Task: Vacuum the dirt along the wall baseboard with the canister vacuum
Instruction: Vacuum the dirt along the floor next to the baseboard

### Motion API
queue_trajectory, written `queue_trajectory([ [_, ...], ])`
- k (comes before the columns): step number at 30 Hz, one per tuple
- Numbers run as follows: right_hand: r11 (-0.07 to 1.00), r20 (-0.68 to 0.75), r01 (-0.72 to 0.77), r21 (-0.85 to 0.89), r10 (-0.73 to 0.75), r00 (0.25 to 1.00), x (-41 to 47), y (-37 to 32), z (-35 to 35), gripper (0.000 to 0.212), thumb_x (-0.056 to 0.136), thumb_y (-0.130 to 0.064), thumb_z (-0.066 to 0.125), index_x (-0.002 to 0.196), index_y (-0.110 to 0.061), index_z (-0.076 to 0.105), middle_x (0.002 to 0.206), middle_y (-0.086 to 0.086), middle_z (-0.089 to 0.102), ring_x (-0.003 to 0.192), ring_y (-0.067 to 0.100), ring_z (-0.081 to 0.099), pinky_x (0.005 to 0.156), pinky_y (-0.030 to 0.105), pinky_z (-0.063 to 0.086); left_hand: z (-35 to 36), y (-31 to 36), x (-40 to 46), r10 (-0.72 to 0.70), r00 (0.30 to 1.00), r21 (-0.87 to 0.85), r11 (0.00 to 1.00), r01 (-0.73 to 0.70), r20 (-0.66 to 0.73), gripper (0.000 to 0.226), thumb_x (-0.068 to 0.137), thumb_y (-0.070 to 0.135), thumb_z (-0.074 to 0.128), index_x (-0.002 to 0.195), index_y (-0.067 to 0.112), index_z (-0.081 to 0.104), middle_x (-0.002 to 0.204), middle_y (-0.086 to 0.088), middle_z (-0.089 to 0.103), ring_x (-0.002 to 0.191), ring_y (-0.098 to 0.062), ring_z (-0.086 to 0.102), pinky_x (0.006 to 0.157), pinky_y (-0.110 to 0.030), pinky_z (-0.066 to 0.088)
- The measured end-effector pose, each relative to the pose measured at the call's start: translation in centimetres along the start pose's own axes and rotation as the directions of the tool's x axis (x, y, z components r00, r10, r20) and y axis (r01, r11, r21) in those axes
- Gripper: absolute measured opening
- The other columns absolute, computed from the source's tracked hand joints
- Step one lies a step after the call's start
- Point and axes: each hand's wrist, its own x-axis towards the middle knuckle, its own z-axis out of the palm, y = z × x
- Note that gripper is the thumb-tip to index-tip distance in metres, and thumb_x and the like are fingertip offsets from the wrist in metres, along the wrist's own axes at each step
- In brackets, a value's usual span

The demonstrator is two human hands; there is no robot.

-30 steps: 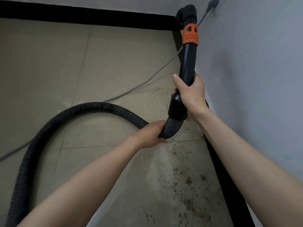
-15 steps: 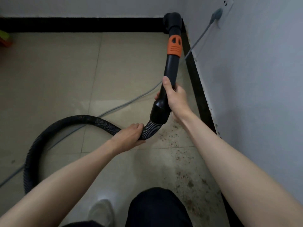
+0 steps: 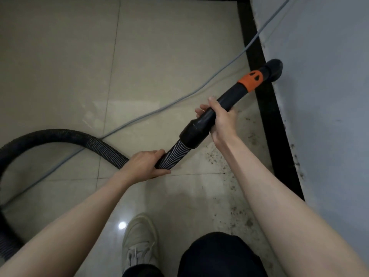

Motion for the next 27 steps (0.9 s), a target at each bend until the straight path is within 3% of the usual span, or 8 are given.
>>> queue_trajectory([
  [3,0.995,0.005,-0.050,0.087,0.050,0.999,0.8,1.0,0.7,0.032,0.099,-0.035,0.052,0.108,-0.006,0.043,0.063,0.010,0.053,0.056,0.023,0.057,0.059,0.035,0.053,0.4,-0.9,0.2,-0.016,0.999,-0.042,0.999,0.017,0.037,0.047,0.082,0.061,0.057,0.105,0.021,0.049,0.084,0.005,0.060,0.081,-0.021,0.062,0.063,-0.029,0.036],
  [5,0.989,0.025,-0.090,0.115,0.088,0.996,1.0,1.5,1.5,0.036,0.101,-0.041,0.045,0.107,-0.006,0.043,0.065,0.011,0.052,0.057,0.023,0.055,0.059,0.035,0.053,0.6,-1.7,-0.2,-0.038,0.998,-0.071,0.997,0.041,0.044,0.050,0.080,0.063,0.058,0.110,0.024,0.051,0.086,0.005,0.063,0.082,-0.020,0.062,0.064,-0.028,0.035],
  [8,0.997,0.087,-0.053,0.051,0.048,0.995,0.2,2.5,2.9,0.013,0.100,-0.016,0.051,0.092,-0.007,0.048,0.063,0.010,0.060,0.060,0.024,0.061,0.067,0.038,0.054,1.3,-3.1,-1.7,-0.076,0.993,-0.082,0.993,0.083,0.087,0.054,0.077,0.065,0.060,0.114,0.026,0.053,0.093,0.006,0.065,0.088,-0.019,0.063,0.066,-0.027,0.035],
  [10,0.998,0.141,-0.059,-0.016,0.060,0.988,-0.7,3.7,3.9,0.009,0.096,-0.006,0.054,0.089,-0.008,0.049,0.068,0.011,0.063,0.061,0.023,0.064,0.065,0.033,0.055,1.8,-4.2,-2.8,-0.115,0.982,-0.075,0.989,0.128,0.151,0.055,0.076,0.065,0.062,0.115,0.027,0.054,0.098,0.007,0.066,0.092,-0.017,0.063,0.067,-0.026,0.037],
  [13,0.981,0.186,-0.056,-0.186,0.091,0.978,-2.0,6.1,5.1,0.010,0.096,-0.008,0.056,0.098,-0.007,0.047,0.071,0.011,0.059,0.059,0.020,0.061,0.061,0.030,0.054,2.1,-5.9,-4.4,-0.182,0.942,-0.055,0.977,0.205,0.282,0.055,0.072,0.064,0.067,0.116,0.033,0.053,0.111,0.010,0.065,0.099,-0.014,0.061,0.071,-0.025,0.039],
  [17,0.886,0.120,-0.145,-0.440,0.218,0.968,-2.7,9.4,5.9,0.023,0.098,-0.018,0.053,0.113,-0.005,0.042,0.073,0.006,0.055,0.057,0.015,0.058,0.060,0.031,0.051,2.9,-6.2,-5.9,-0.230,0.874,0.030,0.970,0.241,0.427,0.057,0.067,0.064,0.070,0.114,0.037,0.054,0.114,0.016,0.061,0.101,-0.009,0.057,0.069,-0.024,0.036],
  [22,0.834,0.036,-0.233,-0.501,0.289,0.957,-1.8,10.6,6.4,0.035,0.098,-0.020,0.051,0.126,-0.004,0.038,0.076,0.006,0.052,0.060,0.016,0.055,0.066,0.033,0.051,3.1,-6.5,-6.6,-0.244,0.860,-0.030,0.957,0.287,0.448,0.065,0.066,0.063,0.073,0.122,0.035,0.055,0.116,0.015,0.059,0.105,-0.008,0.055,0.076,-0.024,0.040],
  [27,0.772,0.023,-0.300,-0.560,0.376,0.926,-3.2,11.9,5.8,0.037,0.098,-0.022,0.051,0.127,-0.002,0.041,0.076,0.008,0.052,0.056,0.018,0.055,0.058,0.030,0.050,3.5,-7.4,-7.7,-0.257,0.733,-0.103,0.908,0.407,0.630,0.053,0.068,0.049,0.079,0.113,0.027,0.061,0.106,0.013,0.057,0.100,-0.009,0.054,0.084,-0.020,0.042],
])
